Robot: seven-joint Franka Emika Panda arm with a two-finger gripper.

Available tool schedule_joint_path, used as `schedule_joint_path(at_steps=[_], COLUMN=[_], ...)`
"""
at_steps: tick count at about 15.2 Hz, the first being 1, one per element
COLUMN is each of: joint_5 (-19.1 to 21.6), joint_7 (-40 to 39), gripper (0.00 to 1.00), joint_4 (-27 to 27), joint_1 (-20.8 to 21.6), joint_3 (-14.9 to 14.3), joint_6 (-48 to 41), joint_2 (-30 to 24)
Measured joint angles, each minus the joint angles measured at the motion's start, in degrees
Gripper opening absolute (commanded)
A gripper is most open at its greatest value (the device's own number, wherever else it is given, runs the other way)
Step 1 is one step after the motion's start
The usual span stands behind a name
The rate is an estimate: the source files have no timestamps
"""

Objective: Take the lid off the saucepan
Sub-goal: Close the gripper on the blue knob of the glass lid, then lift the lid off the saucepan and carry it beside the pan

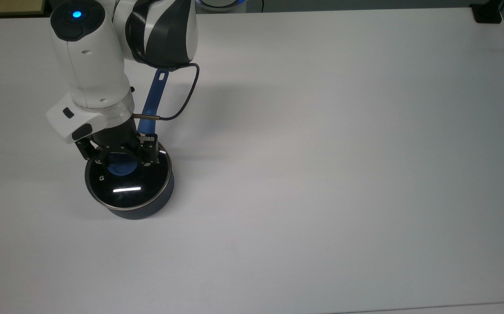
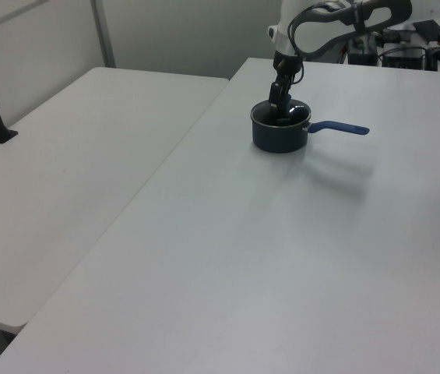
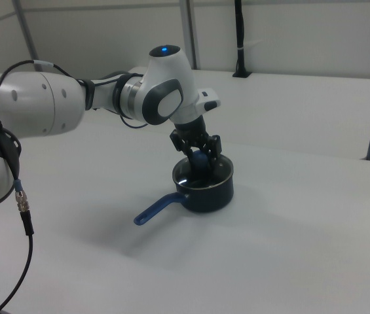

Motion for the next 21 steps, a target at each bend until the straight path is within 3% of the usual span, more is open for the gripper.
schedule_joint_path(at_steps=[4,7,21], joint_5=[0.0,0.0,0.1], joint_7=[-1.2,-1.5,-1.5], gripper=[0.41,0.34,0.34], joint_4=[0.2,0.6,1.4], joint_1=[0.1,0.2,0.2], joint_3=[0.0,0.1,0.0], joint_6=[0.0,0.0,0.0], joint_2=[0.0,0.1,0.0])
